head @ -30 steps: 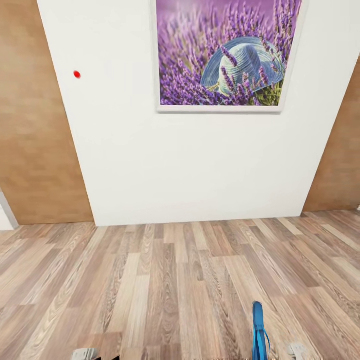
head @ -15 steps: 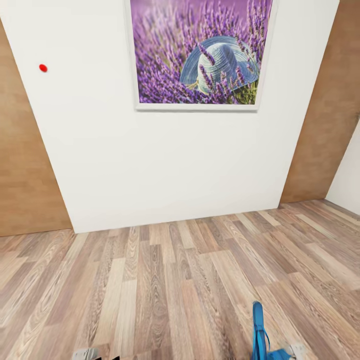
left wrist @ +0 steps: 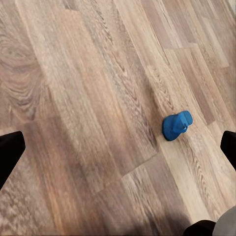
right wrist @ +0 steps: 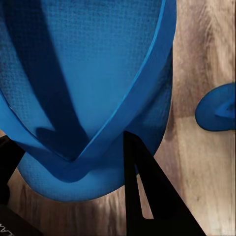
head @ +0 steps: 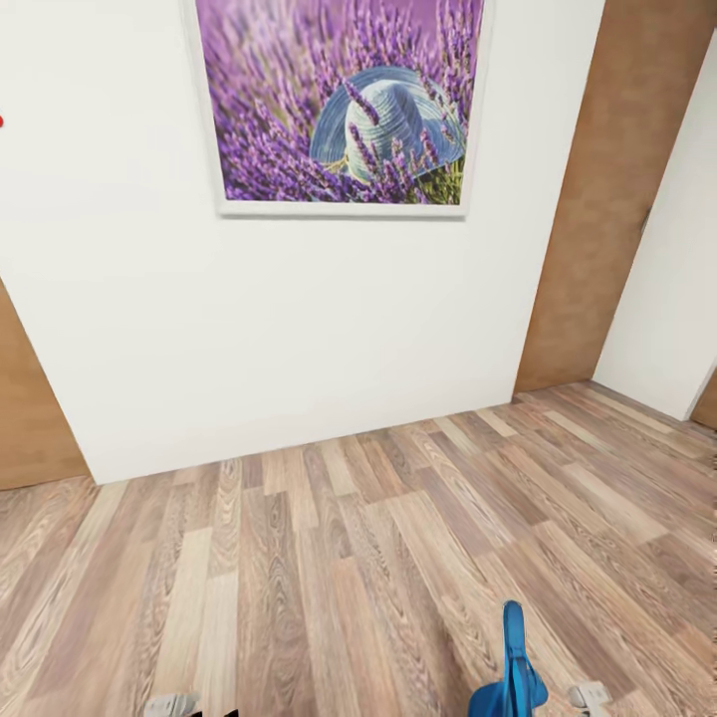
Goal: In the bedroom, move the book from the bed onto either nightstand, and place the two sandals side by side next to the bed.
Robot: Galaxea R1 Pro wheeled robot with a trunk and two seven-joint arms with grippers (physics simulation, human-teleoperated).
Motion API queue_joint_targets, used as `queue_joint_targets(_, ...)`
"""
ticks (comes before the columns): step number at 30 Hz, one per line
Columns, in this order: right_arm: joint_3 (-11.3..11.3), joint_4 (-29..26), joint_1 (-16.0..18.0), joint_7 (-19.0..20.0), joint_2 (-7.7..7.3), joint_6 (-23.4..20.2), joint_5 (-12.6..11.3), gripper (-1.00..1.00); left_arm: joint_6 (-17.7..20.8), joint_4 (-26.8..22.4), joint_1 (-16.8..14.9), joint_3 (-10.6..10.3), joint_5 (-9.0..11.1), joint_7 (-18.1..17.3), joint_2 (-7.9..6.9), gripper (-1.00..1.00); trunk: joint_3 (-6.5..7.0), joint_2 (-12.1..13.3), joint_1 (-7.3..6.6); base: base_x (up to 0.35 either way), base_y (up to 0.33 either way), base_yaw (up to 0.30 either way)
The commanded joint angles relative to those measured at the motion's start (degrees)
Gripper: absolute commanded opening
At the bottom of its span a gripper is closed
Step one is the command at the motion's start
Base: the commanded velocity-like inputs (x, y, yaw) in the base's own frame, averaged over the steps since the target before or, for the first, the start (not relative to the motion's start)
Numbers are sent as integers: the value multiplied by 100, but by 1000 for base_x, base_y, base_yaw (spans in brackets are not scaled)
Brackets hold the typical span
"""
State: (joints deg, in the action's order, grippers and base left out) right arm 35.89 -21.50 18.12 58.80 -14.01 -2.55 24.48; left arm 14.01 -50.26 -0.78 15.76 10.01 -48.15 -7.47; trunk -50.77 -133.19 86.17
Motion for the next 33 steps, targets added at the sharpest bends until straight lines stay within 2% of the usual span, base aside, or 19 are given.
queue_joint_targets(1,49,-3,8,35,4,-27,39,-100,58,-1,-1,6,45,-18,0,100,-9,-2,1,272,0,-252)
queue_joint_targets(7,49,-3,7,35,4,-29,39,-100,58,-1,-1,6,45,-19,0,100,-31,-2,1,181,0,-252)
queue_joint_targets(29,48,-3,7,35,4,-30,39,-100,58,-1,-1,6,45,-19,0,100,-110,-2,1,8,0,-252)
queue_joint_targets(33,49,-3,7,35,4,-31,39,-100,54,-1,-1,6,45,-19,0,100,-125,-2,1,155,0,-251)
